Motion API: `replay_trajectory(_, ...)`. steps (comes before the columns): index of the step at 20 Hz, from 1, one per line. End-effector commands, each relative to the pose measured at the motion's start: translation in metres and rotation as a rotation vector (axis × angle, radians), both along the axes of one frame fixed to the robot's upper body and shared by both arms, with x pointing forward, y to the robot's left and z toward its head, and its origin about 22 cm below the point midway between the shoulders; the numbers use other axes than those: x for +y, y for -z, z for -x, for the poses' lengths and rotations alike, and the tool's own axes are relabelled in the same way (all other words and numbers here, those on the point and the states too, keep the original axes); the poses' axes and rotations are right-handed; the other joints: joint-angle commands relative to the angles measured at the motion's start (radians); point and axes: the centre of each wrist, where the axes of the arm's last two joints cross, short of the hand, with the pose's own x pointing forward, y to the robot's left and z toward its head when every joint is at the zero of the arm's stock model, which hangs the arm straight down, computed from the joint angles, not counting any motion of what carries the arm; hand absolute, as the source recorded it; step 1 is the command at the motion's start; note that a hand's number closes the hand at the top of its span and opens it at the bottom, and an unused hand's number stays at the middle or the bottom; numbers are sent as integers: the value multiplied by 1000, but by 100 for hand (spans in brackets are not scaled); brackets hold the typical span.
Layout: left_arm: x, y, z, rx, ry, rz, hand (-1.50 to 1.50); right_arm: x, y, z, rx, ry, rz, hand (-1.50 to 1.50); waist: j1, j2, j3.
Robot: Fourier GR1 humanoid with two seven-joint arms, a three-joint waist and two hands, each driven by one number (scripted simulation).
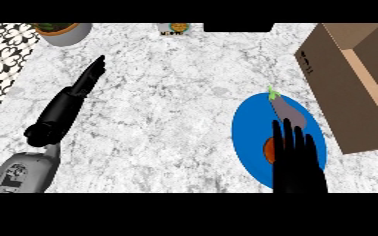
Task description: Pick the tomato from the plate and place it in the cardboard box
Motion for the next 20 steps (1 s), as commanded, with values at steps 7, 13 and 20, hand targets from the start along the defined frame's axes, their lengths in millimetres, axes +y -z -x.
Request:
replay_trajectory(7,3,7,16,15,7,-1,0,-26,19,-6,19,22,-11,-150,-2,-1,0)
replay_trajectory(13,11,-15,4,-3,-4,-15,0,-25,32,-31,45,19,-28,-150,1,-1,0)
replay_trajectory(20,-8,9,-4,-5,-8,-5,0,-24,43,-35,65,87,27,-150,-2,0,0)
